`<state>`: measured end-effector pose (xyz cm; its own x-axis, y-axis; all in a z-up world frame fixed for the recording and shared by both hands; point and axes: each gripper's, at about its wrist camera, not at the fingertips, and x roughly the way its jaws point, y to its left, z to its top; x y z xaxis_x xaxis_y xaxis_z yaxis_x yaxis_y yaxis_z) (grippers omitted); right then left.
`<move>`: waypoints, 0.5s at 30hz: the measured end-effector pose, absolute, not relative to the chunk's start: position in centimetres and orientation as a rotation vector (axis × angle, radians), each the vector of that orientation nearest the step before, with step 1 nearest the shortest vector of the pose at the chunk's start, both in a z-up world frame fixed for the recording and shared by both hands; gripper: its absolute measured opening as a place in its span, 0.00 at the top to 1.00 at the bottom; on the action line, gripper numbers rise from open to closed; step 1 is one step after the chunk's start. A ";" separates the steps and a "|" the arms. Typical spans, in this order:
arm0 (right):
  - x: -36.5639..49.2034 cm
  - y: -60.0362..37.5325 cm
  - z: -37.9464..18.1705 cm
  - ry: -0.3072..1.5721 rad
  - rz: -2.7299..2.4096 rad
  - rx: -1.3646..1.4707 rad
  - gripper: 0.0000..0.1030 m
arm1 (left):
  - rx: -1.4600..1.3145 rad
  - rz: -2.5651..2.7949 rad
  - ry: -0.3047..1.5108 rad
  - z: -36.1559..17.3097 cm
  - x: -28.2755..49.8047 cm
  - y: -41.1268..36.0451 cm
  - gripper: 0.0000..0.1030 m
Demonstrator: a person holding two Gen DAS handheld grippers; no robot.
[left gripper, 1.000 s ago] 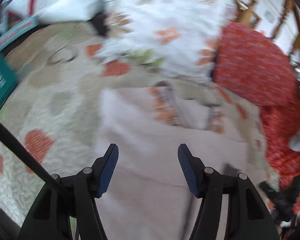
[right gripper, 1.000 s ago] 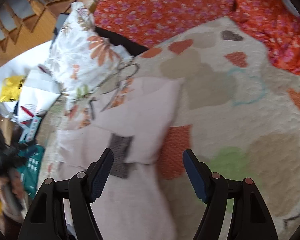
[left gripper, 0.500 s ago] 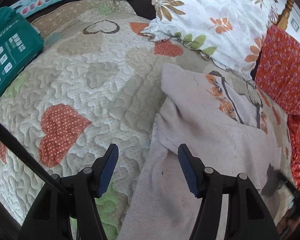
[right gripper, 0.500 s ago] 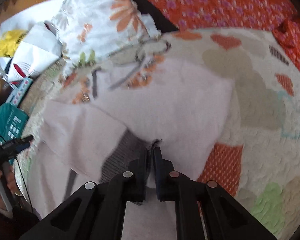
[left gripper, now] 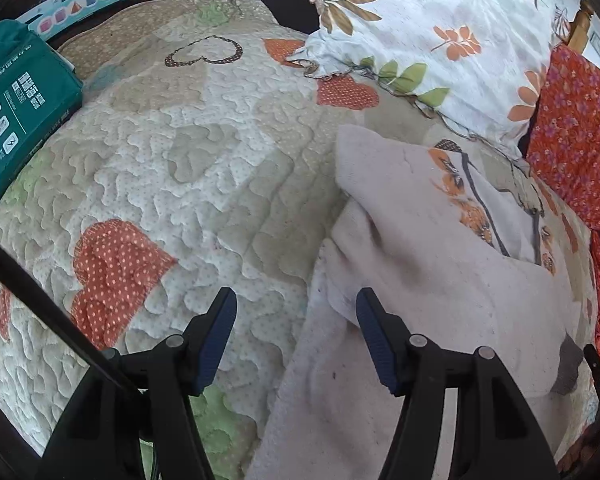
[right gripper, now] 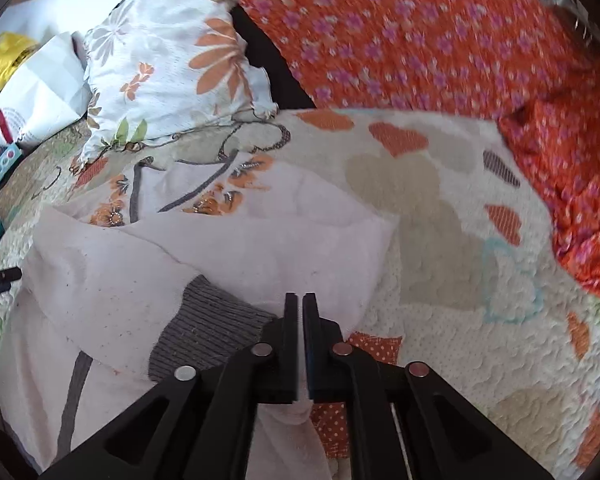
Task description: Fold small clothes
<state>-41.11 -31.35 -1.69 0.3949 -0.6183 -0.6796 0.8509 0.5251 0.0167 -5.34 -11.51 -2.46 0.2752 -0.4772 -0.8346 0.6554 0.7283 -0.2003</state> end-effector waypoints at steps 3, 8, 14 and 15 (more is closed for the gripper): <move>-41.0 -31.0 -2.0 0.675 -0.968 0.378 0.71 | 0.197 -0.763 1.055 -2.7 -5.2 -11.4 0.41; -41.2 -29.9 -2.1 0.660 -0.962 0.373 0.70 | 0.183 -0.757 1.070 -2.4 -4.8 -10.7 0.41; -38.2 -25.1 1.2 0.635 -0.812 0.280 0.55 | 0.062 -0.731 1.138 -1.7 -3.0 -8.6 0.41; -36.6 -24.7 1.8 0.645 -0.762 0.267 0.53 | 0.051 -0.723 1.148 -1.7 -2.8 -8.4 0.41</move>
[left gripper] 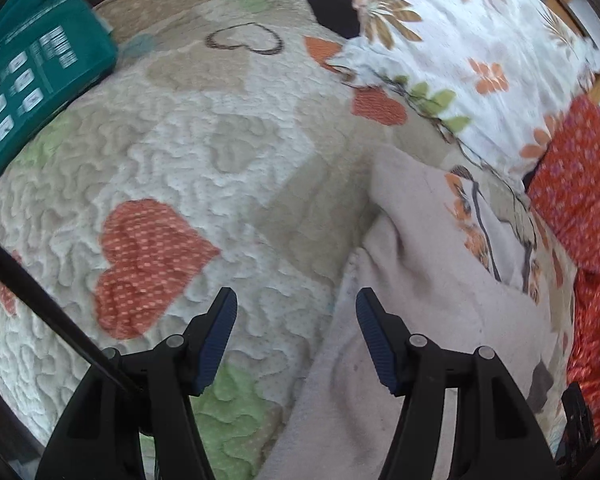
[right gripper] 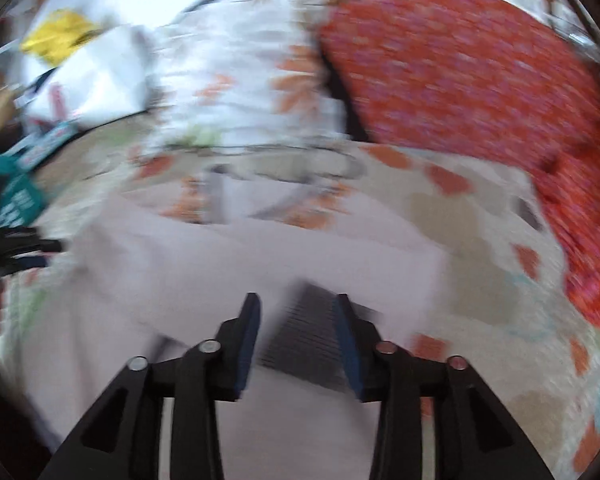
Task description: Fold small clothes
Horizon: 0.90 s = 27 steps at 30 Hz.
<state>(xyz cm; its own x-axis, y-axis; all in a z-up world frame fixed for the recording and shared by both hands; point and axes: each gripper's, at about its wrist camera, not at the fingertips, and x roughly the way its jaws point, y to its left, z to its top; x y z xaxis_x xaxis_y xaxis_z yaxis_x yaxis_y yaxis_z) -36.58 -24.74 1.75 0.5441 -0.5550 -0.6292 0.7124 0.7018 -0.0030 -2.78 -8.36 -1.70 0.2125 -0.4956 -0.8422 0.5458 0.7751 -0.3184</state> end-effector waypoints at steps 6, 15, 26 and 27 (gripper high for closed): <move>-22.6 -24.2 3.2 0.741 -0.504 0.225 0.51 | -0.038 -0.704 1.234 -2.3 -1.8 -6.7 0.41; -4.4 -25.7 -1.7 1.005 -0.343 0.185 0.51 | -0.075 -0.707 1.264 -2.5 -0.8 -5.5 0.41; -1.7 -30.7 -3.9 1.039 -0.672 0.177 0.93 | -0.073 -0.665 1.197 -1.4 0.4 -4.9 0.41; -2.4 -30.2 -3.3 1.033 -0.650 0.184 0.92 | -0.070 -0.665 1.190 -1.3 0.4 -4.8 0.41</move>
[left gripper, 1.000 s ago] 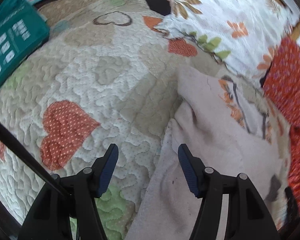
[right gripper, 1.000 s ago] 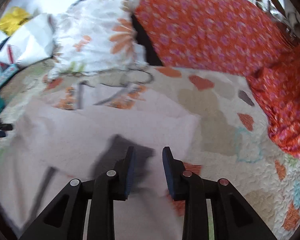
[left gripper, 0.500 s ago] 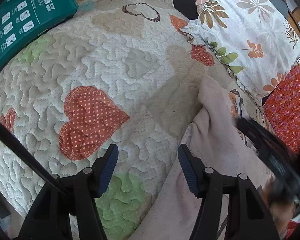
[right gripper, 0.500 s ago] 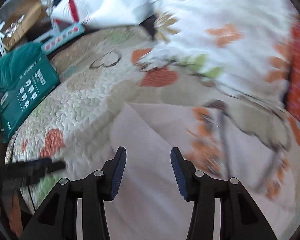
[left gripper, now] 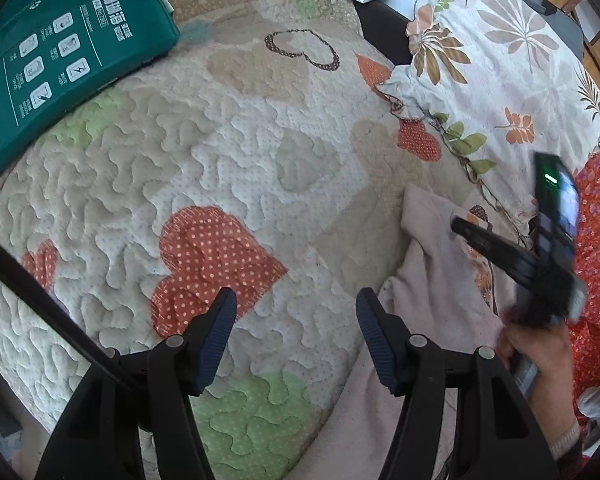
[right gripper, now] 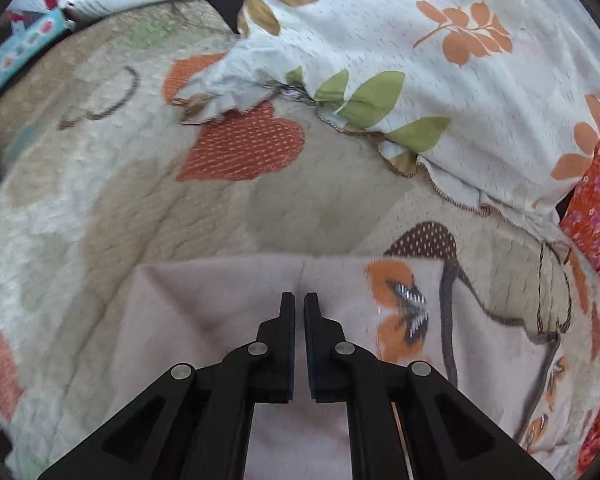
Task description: Fold small clothes
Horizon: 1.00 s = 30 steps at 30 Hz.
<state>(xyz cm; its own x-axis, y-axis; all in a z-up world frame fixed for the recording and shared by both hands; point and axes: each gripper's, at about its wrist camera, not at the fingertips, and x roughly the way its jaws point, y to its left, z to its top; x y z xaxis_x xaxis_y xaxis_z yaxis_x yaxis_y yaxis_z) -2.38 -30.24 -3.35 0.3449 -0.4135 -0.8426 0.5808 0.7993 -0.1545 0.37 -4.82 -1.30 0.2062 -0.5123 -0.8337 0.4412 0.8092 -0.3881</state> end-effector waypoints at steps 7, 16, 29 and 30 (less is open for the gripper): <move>-14.8 -25.6 0.8 0.976 -0.584 0.223 0.52 | -0.012 -0.728 1.190 -1.5 -1.2 -5.3 0.41; -41.4 -25.0 -0.8 0.807 -0.828 0.649 0.47 | 0.022 -0.891 1.273 -4.9 -5.2 -4.6 0.41; -53.9 -21.9 -7.7 0.483 -0.730 1.089 0.44 | -0.138 -1.063 1.371 -7.0 -10.7 -0.5 0.51; -53.5 -21.7 -8.0 0.474 -0.691 1.111 0.44 | -0.156 -1.074 1.394 -7.5 -11.1 0.1 0.56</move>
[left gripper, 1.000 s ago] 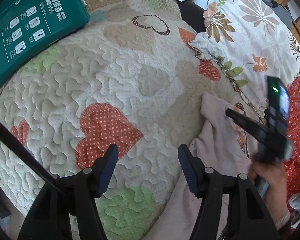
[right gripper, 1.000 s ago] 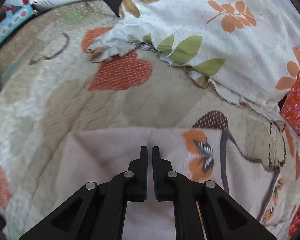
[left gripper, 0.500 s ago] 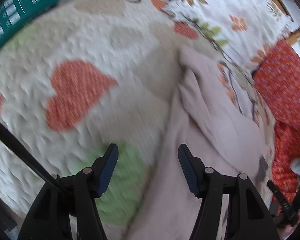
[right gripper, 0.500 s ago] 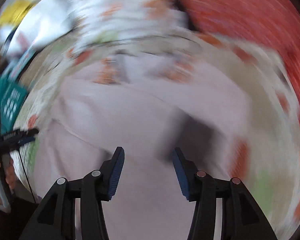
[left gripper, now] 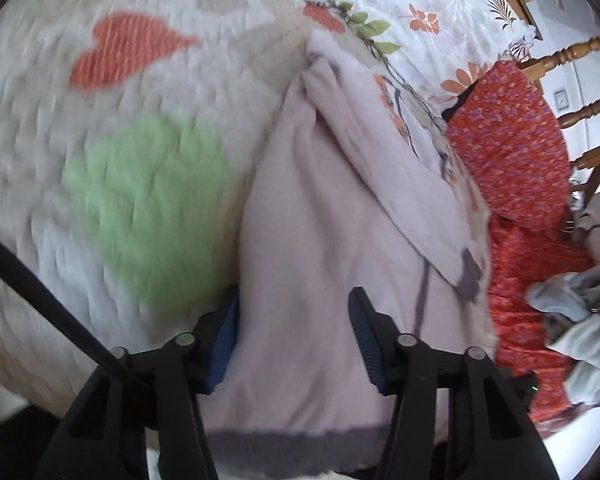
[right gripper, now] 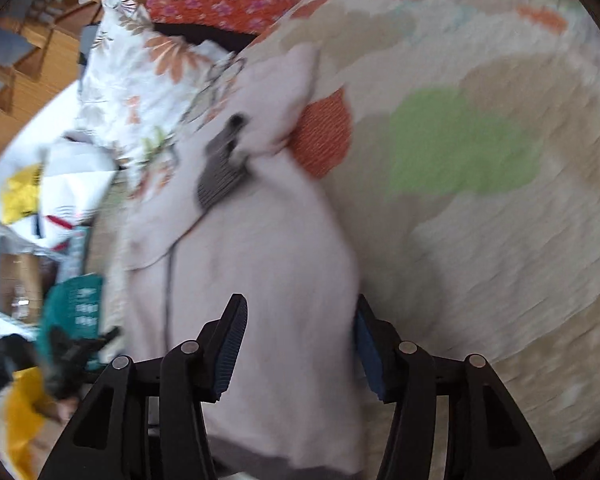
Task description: Fold small clothes
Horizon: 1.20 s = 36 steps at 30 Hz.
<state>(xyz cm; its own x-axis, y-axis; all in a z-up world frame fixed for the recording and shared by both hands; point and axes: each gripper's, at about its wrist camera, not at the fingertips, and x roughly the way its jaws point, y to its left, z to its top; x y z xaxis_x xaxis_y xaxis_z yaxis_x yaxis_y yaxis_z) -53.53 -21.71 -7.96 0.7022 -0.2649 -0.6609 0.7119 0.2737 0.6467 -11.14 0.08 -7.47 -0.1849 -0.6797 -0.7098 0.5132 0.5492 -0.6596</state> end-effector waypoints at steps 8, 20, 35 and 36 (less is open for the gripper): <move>-53.0 -19.5 -9.7 0.413 -0.532 1.232 0.44 | -0.274 -1.093 1.506 -9.7 -13.9 4.7 0.74; -52.5 -14.3 -11.1 0.455 -0.479 1.219 0.44 | -0.100 -1.070 1.473 -10.9 -18.8 5.3 0.74; -51.7 -11.8 -10.9 0.549 -0.549 1.117 0.89 | -0.165 -0.988 1.397 -8.3 -17.9 7.4 0.95; -52.1 -11.6 -10.4 0.532 -0.533 1.111 0.90 | -0.162 -0.995 1.380 -7.8 -18.0 7.7 0.95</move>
